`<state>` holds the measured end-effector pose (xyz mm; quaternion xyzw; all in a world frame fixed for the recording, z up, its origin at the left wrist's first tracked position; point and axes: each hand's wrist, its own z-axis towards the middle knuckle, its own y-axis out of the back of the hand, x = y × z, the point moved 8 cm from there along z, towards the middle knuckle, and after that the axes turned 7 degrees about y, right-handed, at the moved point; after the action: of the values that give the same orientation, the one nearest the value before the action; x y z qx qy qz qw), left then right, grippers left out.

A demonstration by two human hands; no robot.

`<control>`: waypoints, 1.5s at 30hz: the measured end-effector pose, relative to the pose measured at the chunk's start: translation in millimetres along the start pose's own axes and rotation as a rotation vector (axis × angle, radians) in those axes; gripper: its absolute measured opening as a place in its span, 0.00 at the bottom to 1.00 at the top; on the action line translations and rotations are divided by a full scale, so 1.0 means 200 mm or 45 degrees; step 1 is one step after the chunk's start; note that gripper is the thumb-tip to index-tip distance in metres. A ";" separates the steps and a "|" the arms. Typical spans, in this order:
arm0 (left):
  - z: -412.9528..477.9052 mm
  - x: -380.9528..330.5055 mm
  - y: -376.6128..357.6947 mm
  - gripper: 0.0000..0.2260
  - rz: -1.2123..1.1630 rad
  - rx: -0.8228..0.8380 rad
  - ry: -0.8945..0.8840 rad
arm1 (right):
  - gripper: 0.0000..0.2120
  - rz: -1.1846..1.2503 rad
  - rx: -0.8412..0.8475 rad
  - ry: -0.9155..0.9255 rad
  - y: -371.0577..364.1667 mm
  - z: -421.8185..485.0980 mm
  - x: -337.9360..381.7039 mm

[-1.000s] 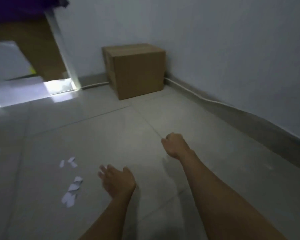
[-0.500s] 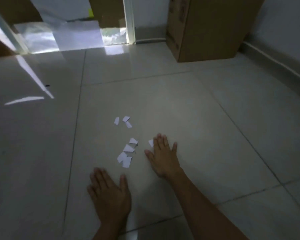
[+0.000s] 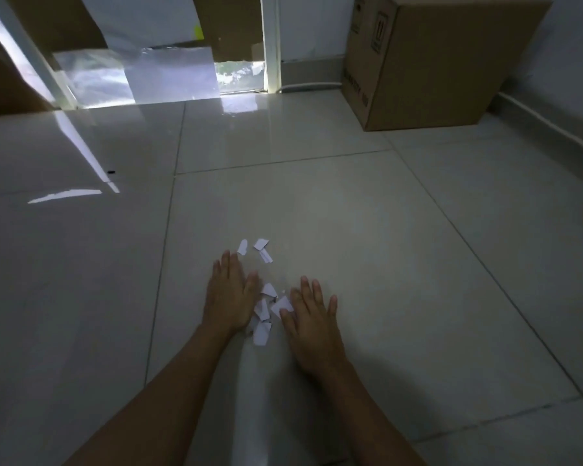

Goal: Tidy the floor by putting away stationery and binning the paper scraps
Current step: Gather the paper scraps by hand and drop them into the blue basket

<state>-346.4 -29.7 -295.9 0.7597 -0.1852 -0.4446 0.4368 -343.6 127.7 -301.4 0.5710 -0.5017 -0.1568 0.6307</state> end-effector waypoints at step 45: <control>-0.32 0.29 0.30 0.18 -0.521 -0.268 -0.114 | 0.38 -0.067 0.164 0.303 -0.15 0.15 0.26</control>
<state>-256.0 -69.8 -262.9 0.7113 0.0009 -0.5739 0.4058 -334.2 61.0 -308.4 0.6380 -0.4172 -0.0720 0.6433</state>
